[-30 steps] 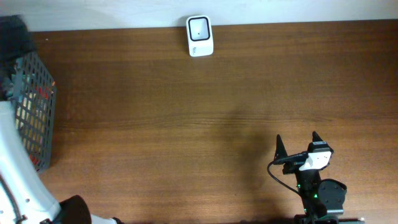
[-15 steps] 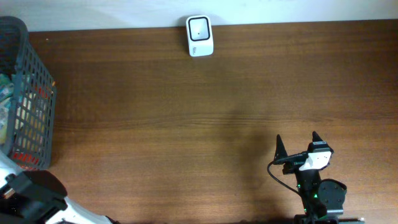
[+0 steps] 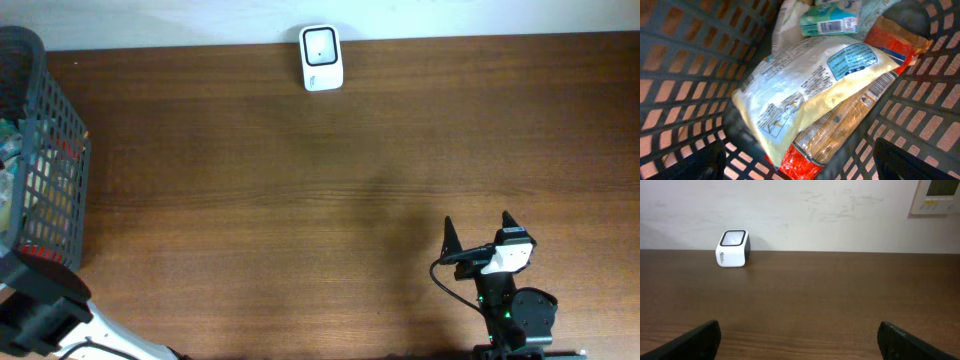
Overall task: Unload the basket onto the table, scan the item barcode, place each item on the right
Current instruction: 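Reach the left gripper into the grey basket toward the wipes pack, then grasp the white wipes pack and place it on the table center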
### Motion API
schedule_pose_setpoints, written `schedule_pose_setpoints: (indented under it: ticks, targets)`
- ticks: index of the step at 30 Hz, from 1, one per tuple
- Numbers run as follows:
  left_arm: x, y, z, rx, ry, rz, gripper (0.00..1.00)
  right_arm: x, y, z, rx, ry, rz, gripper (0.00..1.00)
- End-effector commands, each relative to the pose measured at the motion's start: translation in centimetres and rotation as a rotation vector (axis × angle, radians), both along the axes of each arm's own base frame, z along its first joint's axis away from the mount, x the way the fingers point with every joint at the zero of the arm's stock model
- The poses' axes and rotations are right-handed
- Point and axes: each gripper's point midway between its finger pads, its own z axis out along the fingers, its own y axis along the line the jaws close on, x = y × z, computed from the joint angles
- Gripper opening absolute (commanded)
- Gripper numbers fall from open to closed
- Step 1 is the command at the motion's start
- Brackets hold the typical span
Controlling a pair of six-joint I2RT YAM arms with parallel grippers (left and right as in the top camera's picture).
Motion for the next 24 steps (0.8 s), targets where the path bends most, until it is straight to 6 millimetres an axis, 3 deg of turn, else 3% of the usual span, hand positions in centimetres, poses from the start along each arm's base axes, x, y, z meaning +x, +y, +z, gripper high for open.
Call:
schedule_pose_setpoints:
  ticks: [1,8,13,15,17,20,22,24]
  targets:
    - [0.9,0.5,-3.5,-0.044,0.047,-0.086,0.93,0.0,0.1,-0.2,0.001,0.003,0.007,0.99]
    - [4.3,3.8,-10.2,-0.017,0.064,-0.155,1.0,0.0,0.1,-0.2,0.001,0.003,0.007,0.99]
    - [4.5,3.9,-15.2,-0.077,0.122,-0.166,0.99,0.0,0.1,-0.2,0.001,0.003,0.007,0.99]
    - [3.9,3.4,-16.5,-0.116,0.156,-0.167,0.84,0.0,0.1,-0.2,0.001,0.003,0.007,0.99]
    - [3.4,2.9,-16.6,-0.136,0.174,-0.167,0.61,0.0,0.1,-0.2,0.001,0.003,0.007,0.99]
    - [2.4,2.3,-16.2,-0.159,0.217,-0.16,0.26,0.0,0.1,-0.2,0.001,0.003,0.007,0.99]
    - [2.3,2.3,-14.9,-0.168,0.207,-0.116,0.0,0.0,0.1,-0.2,0.001,0.003,0.007,0.99]
    - [2.7,2.7,-12.1,-0.15,0.155,-0.039,0.0,0.0,0.1,-0.2,0.001,0.003,0.007,0.99]
